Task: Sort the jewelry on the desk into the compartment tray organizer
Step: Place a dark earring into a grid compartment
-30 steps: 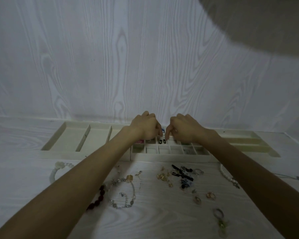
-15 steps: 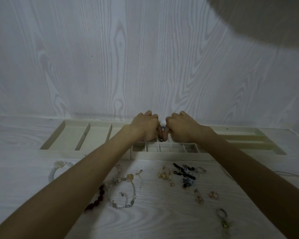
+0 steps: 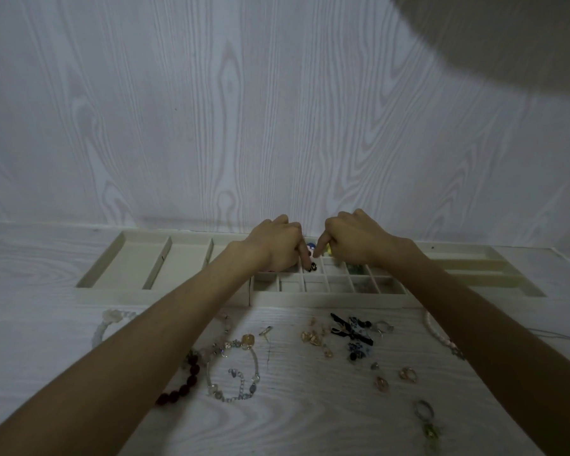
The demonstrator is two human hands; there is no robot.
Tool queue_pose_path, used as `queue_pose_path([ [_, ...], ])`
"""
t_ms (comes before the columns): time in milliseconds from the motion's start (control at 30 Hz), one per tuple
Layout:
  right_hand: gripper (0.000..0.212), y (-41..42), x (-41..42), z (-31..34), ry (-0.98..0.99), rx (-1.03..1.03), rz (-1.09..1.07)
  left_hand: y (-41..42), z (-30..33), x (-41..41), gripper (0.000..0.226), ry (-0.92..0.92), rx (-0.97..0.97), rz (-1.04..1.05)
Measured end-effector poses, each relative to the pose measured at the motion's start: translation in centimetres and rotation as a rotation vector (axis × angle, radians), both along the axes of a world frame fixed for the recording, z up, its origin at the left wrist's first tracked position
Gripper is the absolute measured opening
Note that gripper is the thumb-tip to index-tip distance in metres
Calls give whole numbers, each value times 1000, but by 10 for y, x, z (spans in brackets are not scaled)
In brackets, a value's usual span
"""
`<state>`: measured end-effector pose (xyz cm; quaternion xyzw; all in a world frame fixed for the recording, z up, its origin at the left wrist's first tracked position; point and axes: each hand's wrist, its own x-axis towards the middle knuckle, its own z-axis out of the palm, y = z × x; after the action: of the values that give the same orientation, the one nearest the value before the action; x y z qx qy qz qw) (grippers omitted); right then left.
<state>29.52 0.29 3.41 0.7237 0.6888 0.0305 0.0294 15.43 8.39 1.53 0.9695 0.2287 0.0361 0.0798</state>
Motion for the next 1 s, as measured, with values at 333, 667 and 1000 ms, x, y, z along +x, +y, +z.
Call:
queue_pose_path([
  [333, 42, 1, 0, -6, -34, 5, 20, 2, -2, 5, 25, 38, 82, 22],
  [667, 46, 0, -3, -13, 26, -58, -8, 0, 1, 3, 25, 82, 198, -30],
  [1000, 44, -4, 3, -3, 86, -26, -23, -2, 4, 9, 24, 156, 251, -53],
])
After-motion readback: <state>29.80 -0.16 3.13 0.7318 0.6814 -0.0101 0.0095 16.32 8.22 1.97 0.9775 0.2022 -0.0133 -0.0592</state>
